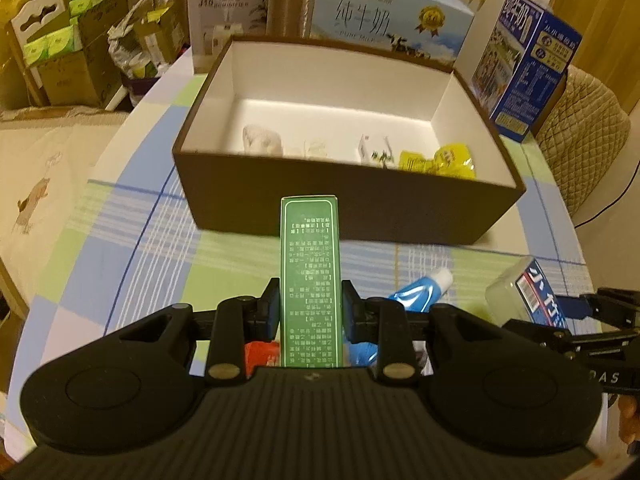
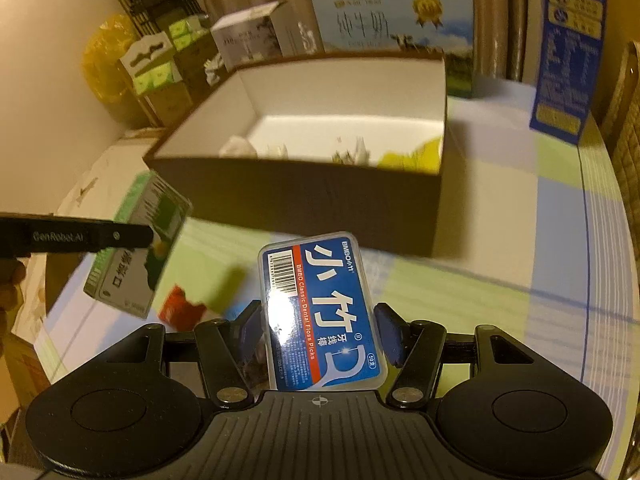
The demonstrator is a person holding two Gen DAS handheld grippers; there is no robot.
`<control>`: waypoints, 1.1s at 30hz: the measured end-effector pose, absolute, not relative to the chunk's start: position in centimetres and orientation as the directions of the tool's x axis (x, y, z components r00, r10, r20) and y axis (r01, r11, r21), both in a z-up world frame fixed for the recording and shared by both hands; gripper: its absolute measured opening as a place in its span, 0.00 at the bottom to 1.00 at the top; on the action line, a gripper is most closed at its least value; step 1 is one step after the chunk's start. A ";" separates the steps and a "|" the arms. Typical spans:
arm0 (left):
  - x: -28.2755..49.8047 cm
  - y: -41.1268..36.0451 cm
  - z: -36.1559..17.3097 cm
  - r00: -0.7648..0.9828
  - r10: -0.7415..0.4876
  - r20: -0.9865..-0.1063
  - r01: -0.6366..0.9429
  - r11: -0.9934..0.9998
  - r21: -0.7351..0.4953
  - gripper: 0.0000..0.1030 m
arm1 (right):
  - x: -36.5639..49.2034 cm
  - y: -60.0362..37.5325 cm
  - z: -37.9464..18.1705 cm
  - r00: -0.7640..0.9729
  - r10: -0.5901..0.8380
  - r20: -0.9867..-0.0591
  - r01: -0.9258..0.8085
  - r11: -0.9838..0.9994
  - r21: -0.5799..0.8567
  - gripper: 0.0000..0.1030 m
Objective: Organize objects
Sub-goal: 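Grasp the clear floss-pick case with the right tool while the left tool holds the green box, then carry both items into the brown box and open the left tool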
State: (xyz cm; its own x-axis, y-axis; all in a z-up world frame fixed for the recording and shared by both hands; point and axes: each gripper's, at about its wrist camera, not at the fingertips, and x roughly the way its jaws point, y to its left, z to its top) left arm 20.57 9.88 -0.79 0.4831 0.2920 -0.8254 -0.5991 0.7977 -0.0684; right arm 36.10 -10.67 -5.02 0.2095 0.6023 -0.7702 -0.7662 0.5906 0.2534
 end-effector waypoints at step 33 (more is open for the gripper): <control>29.6 16.7 4.4 0.595 0.330 -0.733 -0.517 0.855 -0.035 0.24 | 46.5 -2.1 -1.4 0.281 0.654 -0.703 -0.752 0.605 0.262 0.55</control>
State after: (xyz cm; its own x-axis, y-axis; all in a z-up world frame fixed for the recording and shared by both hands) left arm 29.63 16.73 4.36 0.5948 0.3298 -0.7331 -0.5170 0.8553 -0.0347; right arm 46.50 -2.12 -1.37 0.2807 0.6536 -0.7028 -0.7521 0.6047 0.2620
